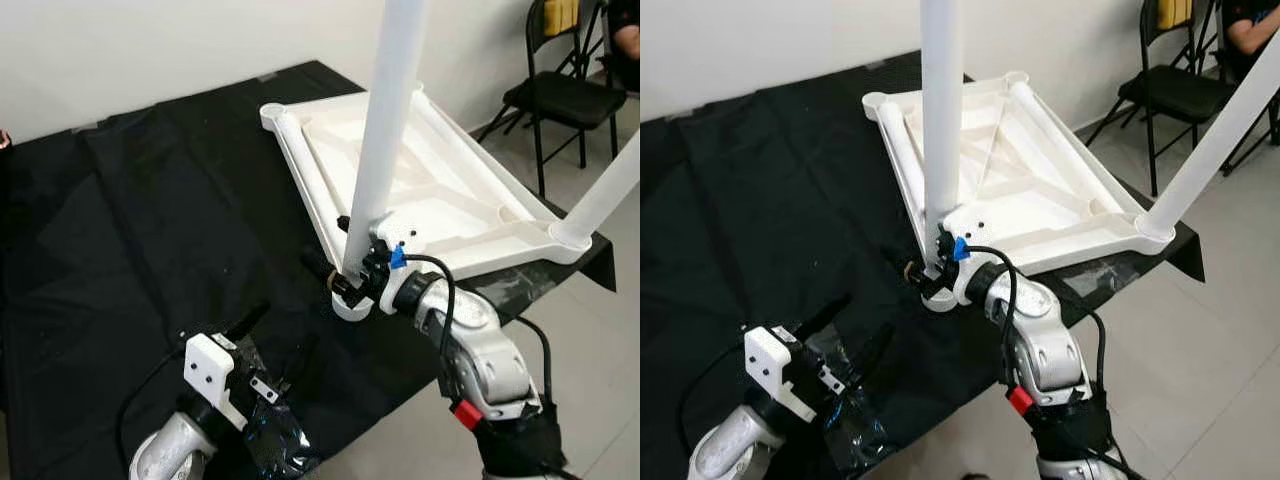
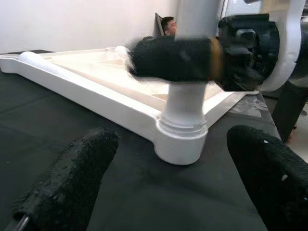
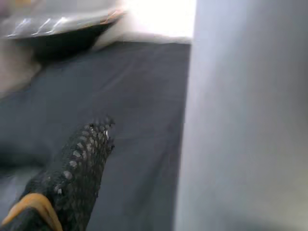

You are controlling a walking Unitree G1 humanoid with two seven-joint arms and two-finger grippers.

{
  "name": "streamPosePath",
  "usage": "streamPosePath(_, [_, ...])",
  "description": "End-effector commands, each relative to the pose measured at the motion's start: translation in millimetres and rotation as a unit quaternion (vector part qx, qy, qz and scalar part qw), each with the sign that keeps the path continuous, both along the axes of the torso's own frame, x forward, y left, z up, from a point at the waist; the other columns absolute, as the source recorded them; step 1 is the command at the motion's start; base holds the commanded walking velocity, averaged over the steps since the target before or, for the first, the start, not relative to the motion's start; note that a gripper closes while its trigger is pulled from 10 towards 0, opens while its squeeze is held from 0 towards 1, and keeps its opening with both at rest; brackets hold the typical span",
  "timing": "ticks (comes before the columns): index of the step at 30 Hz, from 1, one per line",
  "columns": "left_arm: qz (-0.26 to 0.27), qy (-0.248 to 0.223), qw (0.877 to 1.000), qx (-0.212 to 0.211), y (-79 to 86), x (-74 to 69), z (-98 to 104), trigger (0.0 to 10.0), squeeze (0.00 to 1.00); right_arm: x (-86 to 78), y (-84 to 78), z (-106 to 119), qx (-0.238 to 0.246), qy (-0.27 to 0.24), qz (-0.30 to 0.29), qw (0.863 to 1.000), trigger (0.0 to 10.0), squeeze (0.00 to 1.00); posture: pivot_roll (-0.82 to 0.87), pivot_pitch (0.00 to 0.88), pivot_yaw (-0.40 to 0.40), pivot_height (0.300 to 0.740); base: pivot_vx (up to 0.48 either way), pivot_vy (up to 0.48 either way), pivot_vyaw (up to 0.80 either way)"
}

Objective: Building children table

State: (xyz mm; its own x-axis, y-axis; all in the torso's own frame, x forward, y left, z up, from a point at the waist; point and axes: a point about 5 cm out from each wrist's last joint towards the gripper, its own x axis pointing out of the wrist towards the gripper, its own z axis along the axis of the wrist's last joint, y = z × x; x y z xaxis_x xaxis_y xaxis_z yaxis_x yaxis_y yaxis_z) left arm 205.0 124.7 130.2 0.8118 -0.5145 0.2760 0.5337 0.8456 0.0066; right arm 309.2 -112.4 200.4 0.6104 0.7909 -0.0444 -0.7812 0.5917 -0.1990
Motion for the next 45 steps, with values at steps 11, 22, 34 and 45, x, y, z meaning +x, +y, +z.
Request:
streamPosePath(11, [0.004, 0.014, 1.000, 0.004, -0.4, -1.3, -6, 10.0, 0.00, 21.3, -27.4, 34, -0.076, -0.023, 0.142, 0.987, 10.0, 0.00, 0.06, 0.148, -0.031, 0.740, 0.000, 0.000, 0.00])
streamPosePath(22, [0.003, 0.015, 1.000, 0.005, -1.3, -3.1, -7, 10.0, 0.00, 25.1, -33.1, 37, -0.067, -0.026, 0.176, 0.982, 0.0, 0.00, 0.06, 0.140, -0.023, 0.740, 0.000, 0.000, 0.00])
streamPosePath(34, [0.005, 0.016, 1.000, 0.004, -4.2, -2.7, -6, 10.0, 0.00, 22.7, -29.5, 5, -0.027, -0.005, 0.036, 0.999, 0.0, 0.00, 0.04, 0.160, -0.042, 0.740, 0.000, 0.000, 0.00])
streamPosePath(45, [0.009, 0.017, 1.000, 0.006, -6.2, 3.7, -7, 10.0, 0.00, -15.2, 9.6, -55, 0.051, 0.044, -0.266, 0.962, 0.0, 0.00, 0.01, 0.129, -0.019, 0.740, 0.000, 0.000, 0.00])
